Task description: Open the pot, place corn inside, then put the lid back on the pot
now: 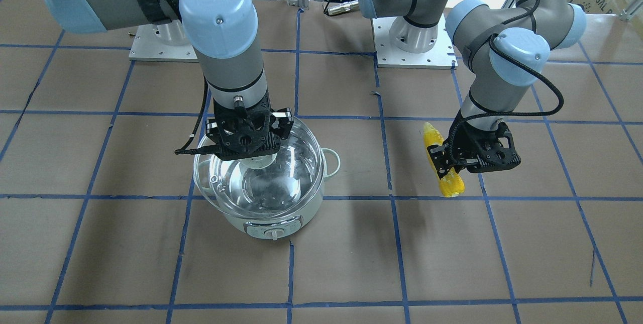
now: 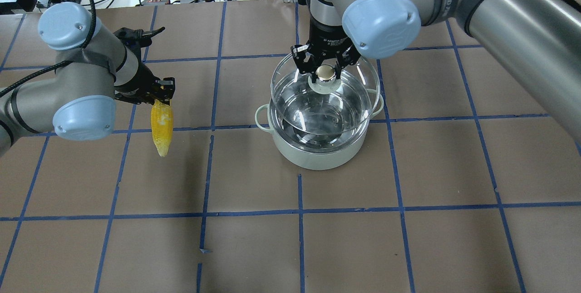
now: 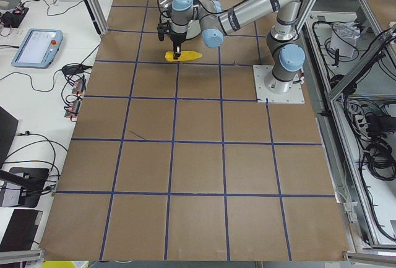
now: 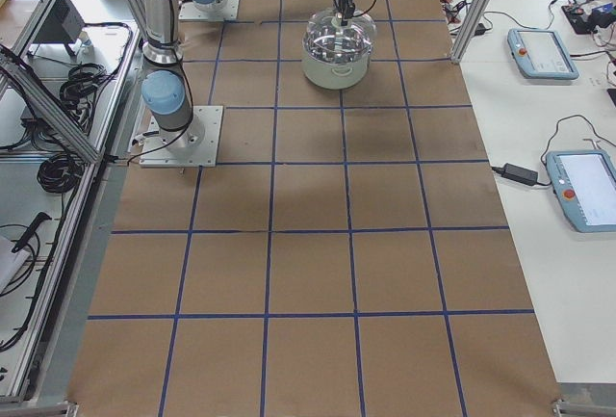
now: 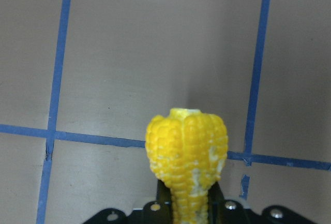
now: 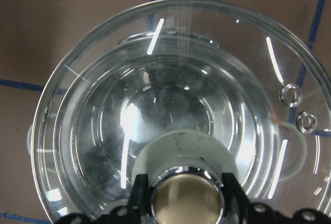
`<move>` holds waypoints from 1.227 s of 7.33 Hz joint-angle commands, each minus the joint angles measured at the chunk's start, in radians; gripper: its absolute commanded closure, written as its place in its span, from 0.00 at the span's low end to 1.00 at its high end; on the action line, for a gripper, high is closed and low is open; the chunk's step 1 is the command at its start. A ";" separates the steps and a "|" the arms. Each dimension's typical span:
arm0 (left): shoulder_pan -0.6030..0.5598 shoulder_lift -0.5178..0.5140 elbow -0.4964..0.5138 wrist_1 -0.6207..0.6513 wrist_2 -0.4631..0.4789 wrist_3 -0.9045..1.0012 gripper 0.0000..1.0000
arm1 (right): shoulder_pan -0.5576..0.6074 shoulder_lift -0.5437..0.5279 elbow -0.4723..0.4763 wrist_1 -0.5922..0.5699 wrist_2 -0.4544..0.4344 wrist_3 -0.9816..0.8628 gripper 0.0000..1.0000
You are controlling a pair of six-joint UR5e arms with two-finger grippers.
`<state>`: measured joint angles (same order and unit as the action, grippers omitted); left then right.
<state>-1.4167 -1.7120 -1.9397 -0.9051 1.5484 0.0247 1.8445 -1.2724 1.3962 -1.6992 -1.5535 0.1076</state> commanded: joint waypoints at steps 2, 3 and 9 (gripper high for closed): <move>-0.008 0.009 0.004 0.008 -0.017 -0.020 0.95 | -0.121 -0.057 -0.056 0.050 -0.028 -0.069 0.47; -0.058 0.029 0.020 -0.015 -0.021 -0.073 0.95 | -0.181 -0.094 -0.054 0.073 -0.022 -0.083 0.47; -0.451 -0.164 0.424 -0.314 -0.007 -0.393 0.97 | -0.217 -0.215 -0.042 0.306 -0.010 -0.092 0.52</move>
<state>-1.8240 -1.8193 -1.5586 -1.2109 1.5420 -0.3312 1.6281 -1.4805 1.3534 -1.4313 -1.5644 0.0155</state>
